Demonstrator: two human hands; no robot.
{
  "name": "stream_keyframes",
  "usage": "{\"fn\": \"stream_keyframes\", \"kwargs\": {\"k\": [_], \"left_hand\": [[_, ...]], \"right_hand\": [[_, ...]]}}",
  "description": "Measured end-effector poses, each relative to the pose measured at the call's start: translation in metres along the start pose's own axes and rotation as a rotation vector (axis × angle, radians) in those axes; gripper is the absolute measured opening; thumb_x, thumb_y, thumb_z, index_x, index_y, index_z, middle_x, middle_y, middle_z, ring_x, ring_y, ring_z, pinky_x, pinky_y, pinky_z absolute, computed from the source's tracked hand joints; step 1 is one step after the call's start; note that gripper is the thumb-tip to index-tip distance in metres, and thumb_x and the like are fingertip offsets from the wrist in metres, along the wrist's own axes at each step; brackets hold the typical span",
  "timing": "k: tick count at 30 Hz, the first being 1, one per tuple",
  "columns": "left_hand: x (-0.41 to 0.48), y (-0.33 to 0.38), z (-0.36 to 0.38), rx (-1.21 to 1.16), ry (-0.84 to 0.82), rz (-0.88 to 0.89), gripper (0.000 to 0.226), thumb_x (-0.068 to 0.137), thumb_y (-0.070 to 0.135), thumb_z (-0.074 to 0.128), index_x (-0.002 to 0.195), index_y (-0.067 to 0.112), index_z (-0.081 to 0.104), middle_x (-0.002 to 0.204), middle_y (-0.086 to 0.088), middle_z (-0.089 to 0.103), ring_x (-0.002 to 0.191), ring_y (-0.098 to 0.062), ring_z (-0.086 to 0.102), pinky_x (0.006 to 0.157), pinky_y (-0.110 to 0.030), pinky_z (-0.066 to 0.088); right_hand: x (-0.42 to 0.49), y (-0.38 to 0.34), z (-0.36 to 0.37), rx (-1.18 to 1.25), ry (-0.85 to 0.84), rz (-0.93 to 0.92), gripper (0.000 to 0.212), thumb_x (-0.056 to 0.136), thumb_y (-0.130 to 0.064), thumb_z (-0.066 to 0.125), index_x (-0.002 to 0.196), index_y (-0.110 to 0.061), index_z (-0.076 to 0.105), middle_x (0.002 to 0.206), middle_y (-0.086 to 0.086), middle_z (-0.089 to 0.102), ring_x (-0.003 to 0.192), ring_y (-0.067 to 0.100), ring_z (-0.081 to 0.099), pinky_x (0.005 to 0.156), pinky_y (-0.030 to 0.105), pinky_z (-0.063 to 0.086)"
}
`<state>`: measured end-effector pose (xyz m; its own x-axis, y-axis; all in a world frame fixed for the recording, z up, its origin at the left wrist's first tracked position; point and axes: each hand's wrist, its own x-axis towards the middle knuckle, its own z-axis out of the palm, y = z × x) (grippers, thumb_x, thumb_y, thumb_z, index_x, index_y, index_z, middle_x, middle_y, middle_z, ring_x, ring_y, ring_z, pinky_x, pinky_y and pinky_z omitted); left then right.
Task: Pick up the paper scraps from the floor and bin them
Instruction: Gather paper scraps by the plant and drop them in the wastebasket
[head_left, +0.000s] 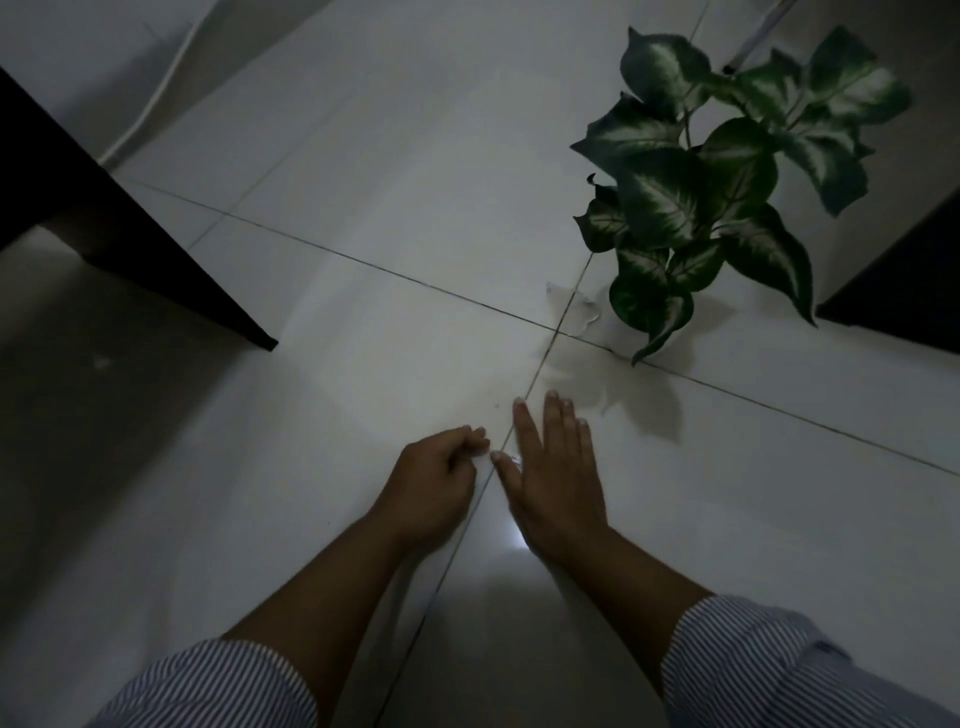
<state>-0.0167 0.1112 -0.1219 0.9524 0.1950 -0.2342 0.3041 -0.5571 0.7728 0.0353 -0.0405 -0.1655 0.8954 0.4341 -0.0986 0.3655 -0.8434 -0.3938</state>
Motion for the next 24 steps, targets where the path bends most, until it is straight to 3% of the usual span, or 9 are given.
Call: {"fn": "stream_keyframes", "kwargs": {"k": [3, 6, 10, 12, 14, 16, 19, 21, 24], "left_hand": [[0.011, 0.004, -0.002, -0.011, 0.113, 0.016, 0.021, 0.092, 0.007, 0.054, 0.104, 0.017, 0.068, 0.107, 0.005, 0.069, 0.098, -0.003, 0.062, 0.089, -0.017, 0.049], [0.033, 0.003, -0.003, 0.095, 0.172, 0.083, 0.013, 0.088, 0.009, 0.056, 0.096, 0.019, 0.060, 0.098, 0.003, 0.060, 0.090, -0.009, 0.056, 0.077, -0.015, 0.042], [0.068, 0.000, 0.005, 0.266, 0.206, 0.091, 0.017, 0.088, 0.027, 0.059, 0.103, 0.019, 0.056, 0.106, 0.003, 0.050, 0.098, -0.012, 0.048, 0.079, -0.021, 0.041], [0.091, 0.006, 0.012, 0.360, 0.226, 0.148, 0.034, 0.087, 0.041, 0.058, 0.112, 0.018, 0.054, 0.113, 0.001, 0.050, 0.101, -0.013, 0.047, 0.083, -0.023, 0.042], [0.120, 0.017, 0.022, 0.451, 0.199, 0.187, 0.058, 0.084, 0.055, 0.056, 0.127, 0.016, 0.047, 0.131, -0.005, 0.047, 0.120, -0.020, 0.044, 0.099, -0.031, 0.040], [0.148, 0.032, 0.032, 0.489, 0.106, 0.176, 0.086, 0.082, 0.065, 0.054, 0.145, 0.013, 0.029, 0.156, -0.012, 0.025, 0.146, -0.029, 0.019, 0.117, -0.040, 0.019], [0.190, 0.051, 0.044, 0.533, 0.034, 0.198, 0.109, 0.077, 0.073, 0.055, 0.154, 0.014, 0.005, 0.164, -0.011, -0.004, 0.150, -0.028, -0.008, 0.118, -0.041, -0.001], [0.212, 0.059, 0.046, 0.561, -0.008, 0.244, 0.114, 0.074, 0.072, 0.059, 0.155, 0.018, 0.000, 0.164, -0.010, -0.007, 0.150, -0.028, -0.009, 0.120, -0.046, 0.001], [0.226, 0.062, 0.049, 0.636, -0.127, 0.366, 0.098, 0.080, 0.063, 0.059, 0.154, 0.030, 0.003, 0.165, -0.005, -0.005, 0.151, -0.026, -0.004, 0.120, -0.053, 0.011]], "right_hand": [[0.004, 0.004, 0.001, -0.068, 0.011, -0.047, 0.056, 0.102, -0.044, 0.013, 0.154, -0.027, 0.000, 0.163, 0.008, -0.007, 0.149, 0.022, -0.011, 0.121, 0.041, 0.000], [0.010, 0.019, -0.005, -0.044, 0.048, 0.000, 0.055, 0.103, -0.037, 0.018, 0.154, -0.021, 0.005, 0.163, 0.007, -0.001, 0.150, 0.021, -0.006, 0.121, 0.039, 0.002], [0.014, 0.039, -0.014, -0.088, 0.097, 0.107, 0.055, 0.103, -0.034, 0.016, 0.154, -0.014, 0.009, 0.163, 0.011, 0.006, 0.150, 0.021, -0.001, 0.122, 0.041, 0.009], [0.015, 0.039, -0.014, -0.109, 0.101, 0.113, 0.055, 0.102, -0.032, 0.016, 0.153, -0.012, 0.010, 0.162, 0.011, 0.008, 0.150, 0.022, 0.000, 0.122, 0.043, 0.011], [0.017, 0.037, -0.013, -0.108, 0.088, 0.121, 0.056, 0.102, -0.032, 0.016, 0.153, -0.011, 0.009, 0.162, 0.011, 0.007, 0.150, 0.022, -0.001, 0.122, 0.044, 0.010], [0.019, 0.036, -0.013, -0.098, 0.074, 0.137, 0.056, 0.102, -0.034, 0.016, 0.154, -0.013, 0.008, 0.163, 0.009, 0.005, 0.150, 0.020, -0.003, 0.122, 0.043, 0.008], [0.023, 0.036, -0.014, -0.097, 0.058, 0.158, 0.058, 0.101, -0.036, 0.014, 0.154, -0.015, 0.003, 0.163, 0.006, 0.000, 0.150, 0.018, -0.006, 0.122, 0.041, 0.002], [0.025, 0.036, -0.013, -0.095, 0.042, 0.158, 0.059, 0.100, -0.036, 0.013, 0.154, -0.016, 0.000, 0.163, 0.005, -0.003, 0.149, 0.016, -0.009, 0.122, 0.040, 0.000], [0.027, 0.038, -0.013, -0.106, 0.035, 0.152, 0.059, 0.100, -0.036, 0.013, 0.154, -0.015, 0.001, 0.163, 0.005, -0.001, 0.150, 0.016, -0.008, 0.120, 0.039, -0.003]]}}
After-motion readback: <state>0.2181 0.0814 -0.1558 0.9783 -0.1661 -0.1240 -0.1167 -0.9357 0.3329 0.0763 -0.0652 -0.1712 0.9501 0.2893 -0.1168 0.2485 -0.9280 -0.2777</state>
